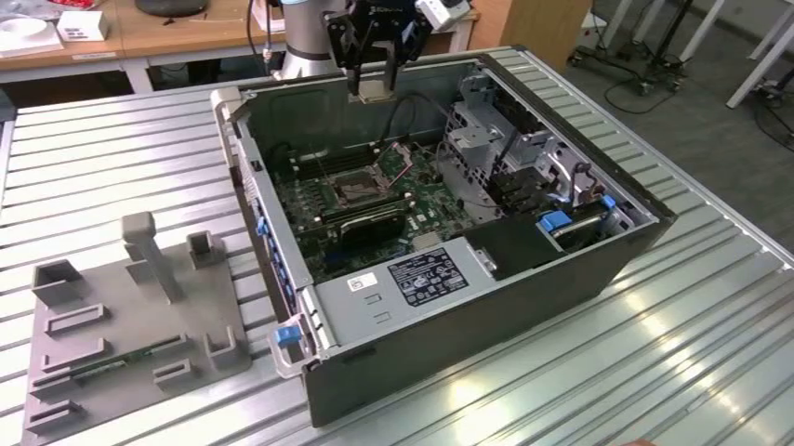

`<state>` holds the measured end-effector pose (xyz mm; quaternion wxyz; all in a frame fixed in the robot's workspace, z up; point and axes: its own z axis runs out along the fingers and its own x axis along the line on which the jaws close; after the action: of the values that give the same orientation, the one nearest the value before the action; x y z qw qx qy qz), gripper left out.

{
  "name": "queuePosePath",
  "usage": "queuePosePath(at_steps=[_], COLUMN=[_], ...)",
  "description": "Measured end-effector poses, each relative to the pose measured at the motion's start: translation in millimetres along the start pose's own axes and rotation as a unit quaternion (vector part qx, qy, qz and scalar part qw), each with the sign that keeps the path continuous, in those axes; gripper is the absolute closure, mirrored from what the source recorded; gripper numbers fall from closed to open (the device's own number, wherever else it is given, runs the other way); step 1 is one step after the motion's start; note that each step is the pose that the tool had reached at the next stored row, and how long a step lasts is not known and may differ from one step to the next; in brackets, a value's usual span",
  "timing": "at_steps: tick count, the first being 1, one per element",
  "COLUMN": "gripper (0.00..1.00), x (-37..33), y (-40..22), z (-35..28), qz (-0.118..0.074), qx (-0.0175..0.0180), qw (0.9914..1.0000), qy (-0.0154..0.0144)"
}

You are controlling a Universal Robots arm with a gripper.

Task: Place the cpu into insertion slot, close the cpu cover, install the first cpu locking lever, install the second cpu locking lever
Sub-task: 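Place the cpu into insertion slot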

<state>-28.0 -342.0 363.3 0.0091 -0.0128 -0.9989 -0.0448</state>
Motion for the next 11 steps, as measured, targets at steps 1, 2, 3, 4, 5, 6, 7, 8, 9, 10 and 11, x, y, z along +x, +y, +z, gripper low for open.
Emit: queuePosePath(at_steps=[1, 2, 3, 4, 5, 6, 7, 8, 9, 10, 11], gripper=[0.46, 0.46, 0.46, 0.46, 0.46, 0.46, 0.46, 0.46, 0.46, 0.46, 0.46], x=[0.0, 0.0, 0.0, 0.0, 0.0, 0.0, 0.0, 0.0, 0.0, 0.0, 0.0], y=[0.0, 0.0, 0.0, -0.1, -0.1, -0.1, -0.1, -0.1, -0.1, -0.2, -0.1], z=[0.1, 0.3, 0.5, 0.7, 0.9, 1.1, 1.3, 1.5, 1.6, 1.7, 1.7], qz=[0.0, 0.0, 0.0, 0.0, 0.0, 0.0, 0.0, 0.0, 0.0, 0.0, 0.0], qx=[0.0001, 0.0001, 0.0001, 0.0002, 0.0003, 0.0004, 0.0005, 0.0007, 0.0008, 0.0008, 0.0007], qw=[1.0, 1.0, 1.0, 1.0, 1.0, 1.0, 1.0, 1.0, 1.0, 1.0, 1.0], qy=[0.0, 0.0, 0.0, 0.0, 0.0, 0.0, 0.0, 0.0, 0.0, 0.0, 0.0])
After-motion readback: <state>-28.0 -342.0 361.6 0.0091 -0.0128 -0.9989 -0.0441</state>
